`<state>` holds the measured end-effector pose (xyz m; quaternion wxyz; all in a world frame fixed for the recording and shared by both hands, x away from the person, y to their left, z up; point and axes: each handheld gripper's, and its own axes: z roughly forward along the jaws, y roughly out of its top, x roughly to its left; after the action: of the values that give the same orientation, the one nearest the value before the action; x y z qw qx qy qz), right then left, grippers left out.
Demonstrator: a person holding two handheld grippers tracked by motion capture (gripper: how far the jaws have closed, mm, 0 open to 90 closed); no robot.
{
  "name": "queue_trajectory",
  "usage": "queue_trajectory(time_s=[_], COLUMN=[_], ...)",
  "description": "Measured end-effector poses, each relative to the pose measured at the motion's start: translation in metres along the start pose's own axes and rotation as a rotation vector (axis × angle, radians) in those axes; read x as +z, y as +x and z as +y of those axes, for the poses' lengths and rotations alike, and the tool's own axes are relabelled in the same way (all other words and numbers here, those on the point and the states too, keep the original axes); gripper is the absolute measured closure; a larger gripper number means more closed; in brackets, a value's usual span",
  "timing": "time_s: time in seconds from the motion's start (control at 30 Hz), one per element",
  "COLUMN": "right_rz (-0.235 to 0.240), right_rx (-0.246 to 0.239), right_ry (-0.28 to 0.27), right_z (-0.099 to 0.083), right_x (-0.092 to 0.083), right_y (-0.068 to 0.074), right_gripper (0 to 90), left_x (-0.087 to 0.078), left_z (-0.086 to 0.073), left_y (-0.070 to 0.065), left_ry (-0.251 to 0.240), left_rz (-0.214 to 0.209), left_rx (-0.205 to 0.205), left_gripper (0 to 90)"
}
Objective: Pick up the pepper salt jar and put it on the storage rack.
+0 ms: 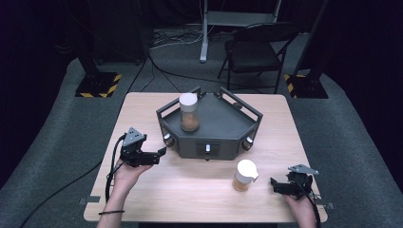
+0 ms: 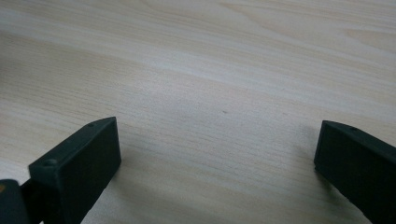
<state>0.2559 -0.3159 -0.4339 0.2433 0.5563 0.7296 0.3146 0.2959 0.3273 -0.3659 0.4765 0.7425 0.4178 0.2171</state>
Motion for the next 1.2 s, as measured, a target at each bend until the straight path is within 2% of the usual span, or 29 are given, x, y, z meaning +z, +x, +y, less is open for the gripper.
queue_trajectory(time_s=[0.3, 0.47, 0.9, 1.0, 1.2], right_rz=[0.000, 0.000, 0.000, 0.000, 0.000], right_rx=[0.000, 0.000, 0.000, 0.000, 0.000], right_ry=[0.000, 0.000, 0.000, 0.000, 0.000], right_z=[0.000, 0.000, 0.000, 0.000, 0.000], right_x=[0.000, 0.000, 0.000, 0.000, 0.000], right_y=[0.000, 0.000, 0.000, 0.000, 0.000], right_gripper=[0.0, 0.0, 0.0, 0.0, 0.0], left_x=[0.002, 0.005, 0.012, 0.015, 0.021], left_z=[-0.017, -0.027, -0.061, -0.064, -0.066], left_y=[-0.007, -0.007, 0.004, 0.005, 0.006], left_ry=[0.041, 0.067, 0.099, 0.124, 0.169], left_rz=[0.038, 0.046, 0.046, 0.043, 0.064], left_rx=[0.029, 0.026, -0.055, -0.057, -0.058], left_gripper=[4.7, 4.7, 4.7, 4.7, 4.7])
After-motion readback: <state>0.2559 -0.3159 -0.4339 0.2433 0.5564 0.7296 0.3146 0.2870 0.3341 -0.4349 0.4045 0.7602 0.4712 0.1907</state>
